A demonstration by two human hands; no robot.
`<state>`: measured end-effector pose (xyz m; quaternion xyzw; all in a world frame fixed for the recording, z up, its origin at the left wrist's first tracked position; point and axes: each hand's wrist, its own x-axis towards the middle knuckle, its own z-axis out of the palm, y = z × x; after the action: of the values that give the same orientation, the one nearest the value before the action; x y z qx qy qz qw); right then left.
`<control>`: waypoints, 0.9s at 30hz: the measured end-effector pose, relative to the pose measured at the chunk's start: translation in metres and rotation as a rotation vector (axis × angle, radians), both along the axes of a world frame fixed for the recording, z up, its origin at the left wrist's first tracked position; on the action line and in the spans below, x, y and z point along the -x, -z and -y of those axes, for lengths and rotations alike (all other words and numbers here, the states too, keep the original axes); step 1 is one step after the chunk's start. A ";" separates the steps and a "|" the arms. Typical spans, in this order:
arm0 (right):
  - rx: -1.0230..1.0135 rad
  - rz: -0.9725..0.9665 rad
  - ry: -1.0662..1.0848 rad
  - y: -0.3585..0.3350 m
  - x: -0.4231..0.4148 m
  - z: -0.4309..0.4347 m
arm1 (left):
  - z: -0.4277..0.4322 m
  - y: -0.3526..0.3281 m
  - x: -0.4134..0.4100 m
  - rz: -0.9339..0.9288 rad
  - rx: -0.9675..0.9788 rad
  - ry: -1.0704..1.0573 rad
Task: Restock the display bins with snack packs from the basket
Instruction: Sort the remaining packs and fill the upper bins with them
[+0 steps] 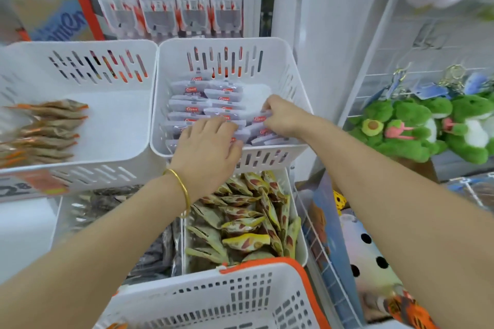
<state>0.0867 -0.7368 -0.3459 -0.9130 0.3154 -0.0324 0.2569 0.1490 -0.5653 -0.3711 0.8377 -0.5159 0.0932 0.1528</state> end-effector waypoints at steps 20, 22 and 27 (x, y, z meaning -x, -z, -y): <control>-0.430 -0.223 -0.312 0.146 0.131 -0.246 | -0.259 0.082 0.095 -0.363 -0.405 0.135; -0.356 -0.324 -0.260 0.204 0.136 -0.257 | -0.268 0.090 0.100 -0.346 -0.500 0.149; -0.159 -0.477 -0.229 0.307 0.123 -0.271 | -0.286 0.107 0.097 -0.293 -0.619 0.141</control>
<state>-0.0363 -0.4653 -0.6525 -0.9015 0.2631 0.2375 0.2484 0.0515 -0.2797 -0.4778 0.8112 -0.5487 -0.1998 -0.0300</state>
